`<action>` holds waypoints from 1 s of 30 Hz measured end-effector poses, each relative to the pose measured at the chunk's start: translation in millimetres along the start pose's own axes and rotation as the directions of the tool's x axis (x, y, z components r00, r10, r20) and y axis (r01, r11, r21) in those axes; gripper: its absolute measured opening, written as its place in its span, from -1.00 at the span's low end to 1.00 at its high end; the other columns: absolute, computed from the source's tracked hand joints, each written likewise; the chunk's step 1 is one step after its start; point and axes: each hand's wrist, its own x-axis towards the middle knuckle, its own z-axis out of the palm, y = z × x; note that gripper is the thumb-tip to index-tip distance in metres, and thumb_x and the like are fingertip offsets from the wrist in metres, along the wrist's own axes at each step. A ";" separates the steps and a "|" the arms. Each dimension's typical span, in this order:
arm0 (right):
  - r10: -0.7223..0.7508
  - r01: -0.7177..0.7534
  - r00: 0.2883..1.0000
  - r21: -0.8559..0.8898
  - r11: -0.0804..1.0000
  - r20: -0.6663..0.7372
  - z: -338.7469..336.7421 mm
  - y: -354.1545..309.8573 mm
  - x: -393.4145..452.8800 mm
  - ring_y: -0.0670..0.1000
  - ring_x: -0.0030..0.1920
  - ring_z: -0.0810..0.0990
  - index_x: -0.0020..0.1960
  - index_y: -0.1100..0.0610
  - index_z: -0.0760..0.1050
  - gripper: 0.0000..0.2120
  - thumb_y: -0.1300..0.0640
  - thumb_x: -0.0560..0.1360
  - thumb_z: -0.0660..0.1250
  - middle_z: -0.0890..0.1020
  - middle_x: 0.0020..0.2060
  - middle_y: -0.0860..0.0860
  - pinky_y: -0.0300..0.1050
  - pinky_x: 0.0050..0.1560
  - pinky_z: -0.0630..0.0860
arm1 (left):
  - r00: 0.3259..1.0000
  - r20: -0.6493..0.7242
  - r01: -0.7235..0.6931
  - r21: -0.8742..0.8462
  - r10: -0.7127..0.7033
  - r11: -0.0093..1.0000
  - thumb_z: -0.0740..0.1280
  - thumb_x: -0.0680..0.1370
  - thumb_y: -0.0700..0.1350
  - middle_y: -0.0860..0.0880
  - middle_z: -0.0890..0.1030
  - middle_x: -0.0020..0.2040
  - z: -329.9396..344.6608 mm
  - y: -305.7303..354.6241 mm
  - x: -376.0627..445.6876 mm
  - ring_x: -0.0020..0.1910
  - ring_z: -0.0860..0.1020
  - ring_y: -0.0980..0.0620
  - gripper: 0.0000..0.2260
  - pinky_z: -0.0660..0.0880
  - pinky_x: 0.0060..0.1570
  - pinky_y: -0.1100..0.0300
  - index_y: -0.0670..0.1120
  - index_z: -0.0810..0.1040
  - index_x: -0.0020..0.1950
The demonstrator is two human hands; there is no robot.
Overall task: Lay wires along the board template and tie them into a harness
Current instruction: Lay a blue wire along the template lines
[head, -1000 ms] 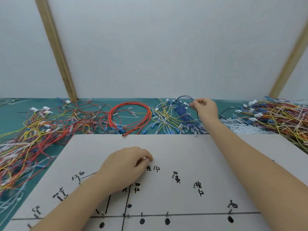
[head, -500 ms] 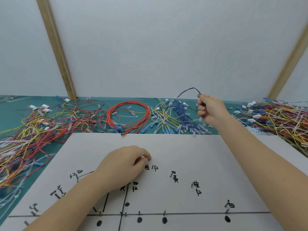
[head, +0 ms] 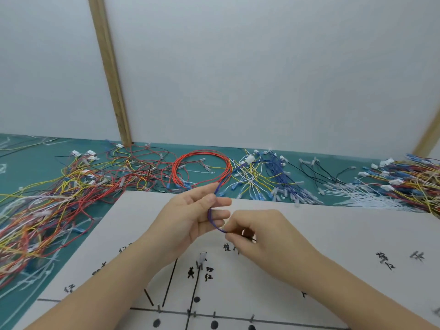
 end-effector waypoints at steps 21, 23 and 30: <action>0.490 -0.155 0.871 0.959 0.238 0.019 -18.7 32.1 20.0 -0.03 -0.30 0.64 0.03 0.12 0.49 -0.82 0.30 0.46 0.32 0.68 -0.28 0.02 -0.21 -0.29 0.60 | 0.953 0.239 0.098 0.339 -0.186 0.936 0.09 0.61 -0.27 -0.07 0.68 -0.17 10.8 -10.2 -5.5 -0.45 0.56 0.04 -0.69 0.45 -0.49 0.28 0.09 0.47 0.15; 0.470 -0.150 0.883 0.943 0.296 -0.007 -22.8 31.7 24.9 -0.06 -0.36 0.62 0.00 0.13 0.52 -0.85 0.30 0.46 0.32 0.68 -0.30 0.00 -0.23 -0.31 0.60 | 0.959 0.233 0.068 0.364 -0.162 0.929 0.13 0.59 -0.27 -0.03 0.67 -0.17 15.6 -5.7 -3.5 -0.38 0.59 0.03 -0.71 0.51 -0.41 0.25 0.08 0.52 0.09; 0.351 -0.198 0.936 0.854 0.482 0.018 -42.1 26.9 55.3 -0.07 -0.40 0.63 -0.08 0.13 0.58 -0.86 0.33 0.44 0.35 0.65 -0.41 0.00 -0.30 -0.33 0.58 | 0.989 0.014 -0.140 0.434 0.148 0.890 0.30 0.52 -0.24 0.10 0.57 -0.40 30.1 9.9 23.6 -0.42 0.52 0.20 -0.83 0.52 -0.33 0.35 -0.05 0.58 -0.23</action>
